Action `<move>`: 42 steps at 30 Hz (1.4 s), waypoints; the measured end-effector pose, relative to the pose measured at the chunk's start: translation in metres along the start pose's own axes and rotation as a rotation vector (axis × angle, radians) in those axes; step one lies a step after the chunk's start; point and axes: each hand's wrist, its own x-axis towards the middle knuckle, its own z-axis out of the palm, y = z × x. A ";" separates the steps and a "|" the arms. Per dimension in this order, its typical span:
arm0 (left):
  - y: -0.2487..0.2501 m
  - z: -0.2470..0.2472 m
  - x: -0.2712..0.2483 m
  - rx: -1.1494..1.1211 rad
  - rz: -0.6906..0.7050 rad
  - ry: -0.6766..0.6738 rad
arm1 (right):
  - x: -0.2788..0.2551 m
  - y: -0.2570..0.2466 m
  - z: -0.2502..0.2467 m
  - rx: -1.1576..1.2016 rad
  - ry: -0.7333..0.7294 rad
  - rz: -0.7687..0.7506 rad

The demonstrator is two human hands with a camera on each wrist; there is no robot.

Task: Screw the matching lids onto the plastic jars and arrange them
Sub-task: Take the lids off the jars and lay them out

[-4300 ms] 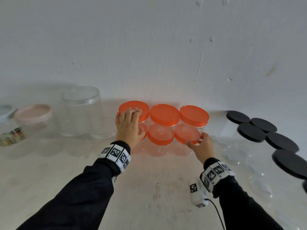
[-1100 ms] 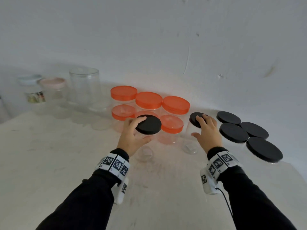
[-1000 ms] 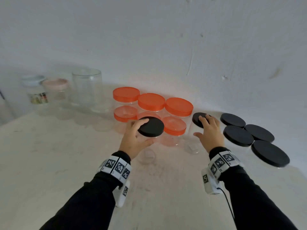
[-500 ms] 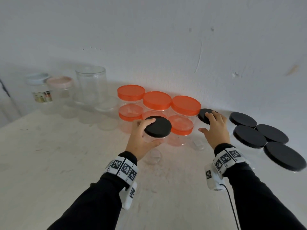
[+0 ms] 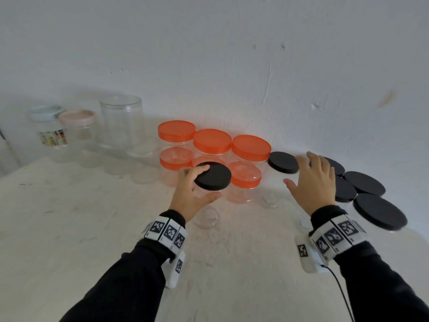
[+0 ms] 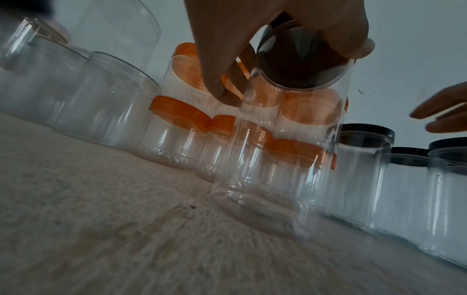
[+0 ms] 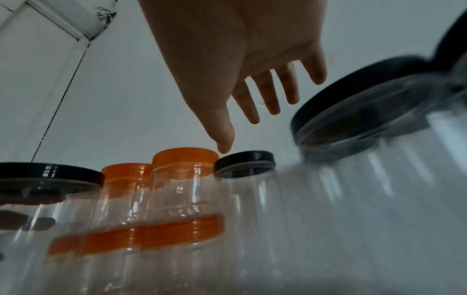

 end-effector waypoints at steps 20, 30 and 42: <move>0.004 0.001 -0.001 0.042 0.006 0.011 | -0.060 0.019 -0.043 0.017 -0.114 -0.247; 0.004 0.001 0.000 0.057 0.009 0.026 | -0.108 -0.023 -0.059 0.265 -0.008 -0.612; 0.007 -0.001 -0.001 0.023 -0.002 0.027 | -0.062 -0.002 -0.073 0.302 -0.085 -0.245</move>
